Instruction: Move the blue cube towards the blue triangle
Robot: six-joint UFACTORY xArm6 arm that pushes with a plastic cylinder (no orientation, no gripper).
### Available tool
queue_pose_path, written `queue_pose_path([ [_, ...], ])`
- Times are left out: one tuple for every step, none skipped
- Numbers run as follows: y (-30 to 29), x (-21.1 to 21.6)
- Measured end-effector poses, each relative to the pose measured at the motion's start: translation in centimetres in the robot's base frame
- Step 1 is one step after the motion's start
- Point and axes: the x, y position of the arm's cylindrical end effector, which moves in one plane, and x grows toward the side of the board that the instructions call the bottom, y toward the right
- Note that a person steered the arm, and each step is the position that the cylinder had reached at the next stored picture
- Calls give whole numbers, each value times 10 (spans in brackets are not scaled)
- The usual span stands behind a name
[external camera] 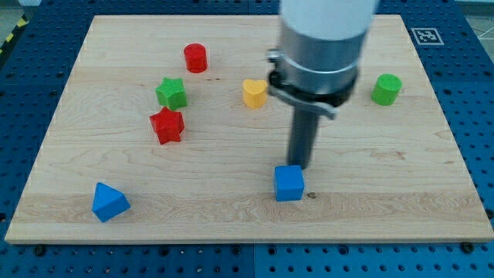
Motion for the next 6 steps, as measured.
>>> queue_pose_path([
  [39, 21],
  [7, 34],
  [-70, 30],
  [-136, 29],
  [-131, 29],
  [-84, 31],
])
